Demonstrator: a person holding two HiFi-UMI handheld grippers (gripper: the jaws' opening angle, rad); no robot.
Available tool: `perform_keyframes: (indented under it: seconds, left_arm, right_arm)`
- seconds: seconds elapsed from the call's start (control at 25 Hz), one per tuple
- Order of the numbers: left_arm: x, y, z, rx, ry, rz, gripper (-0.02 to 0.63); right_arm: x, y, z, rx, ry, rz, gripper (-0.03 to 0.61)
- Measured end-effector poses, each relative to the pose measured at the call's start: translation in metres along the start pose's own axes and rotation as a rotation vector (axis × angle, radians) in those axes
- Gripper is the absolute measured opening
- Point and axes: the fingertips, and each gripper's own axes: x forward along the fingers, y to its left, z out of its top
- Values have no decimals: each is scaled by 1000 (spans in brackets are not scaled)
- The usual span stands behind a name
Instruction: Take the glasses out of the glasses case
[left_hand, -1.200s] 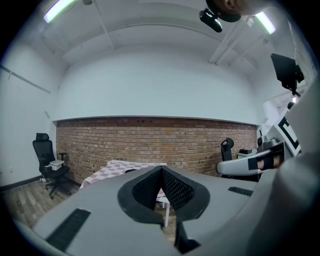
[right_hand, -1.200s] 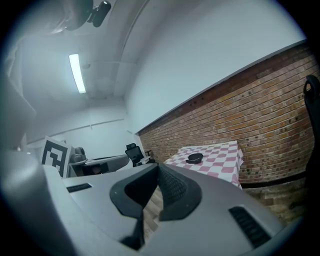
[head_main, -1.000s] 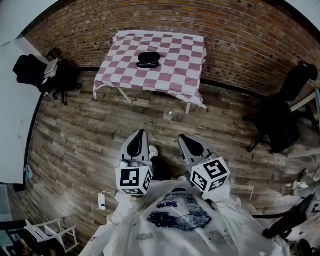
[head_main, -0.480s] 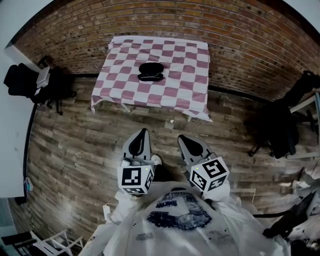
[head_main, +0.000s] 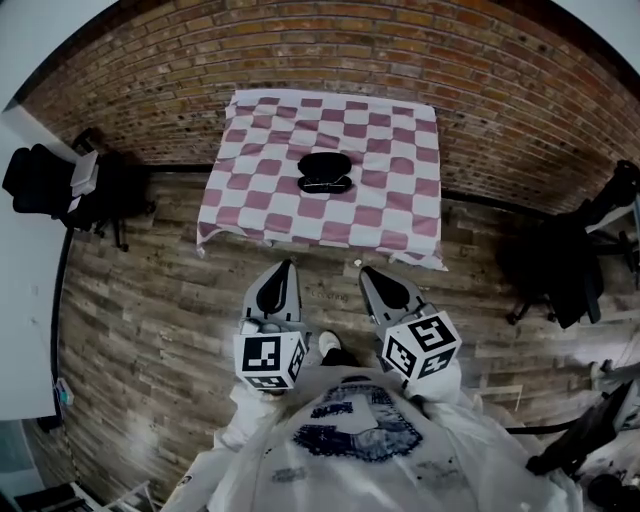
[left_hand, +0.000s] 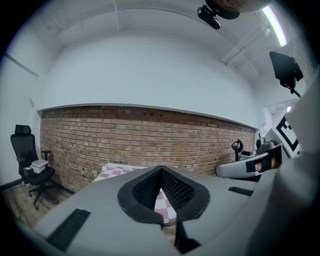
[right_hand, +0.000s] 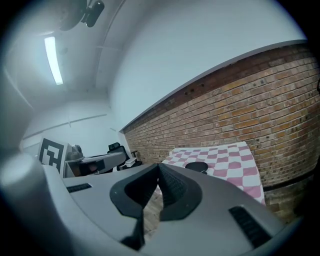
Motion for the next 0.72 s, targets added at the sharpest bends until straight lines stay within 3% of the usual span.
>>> perform_keyframes:
  seconds: [0.36,0.72]
  left_arm:
    - [16,61,-6,2,10,-33,9]
    - [22,74,-9,-23,13,-39,9]
  right_arm:
    - [50,21,1,11,-17,-45,14]
    - [61,15,12,-1,-25,-80,14]
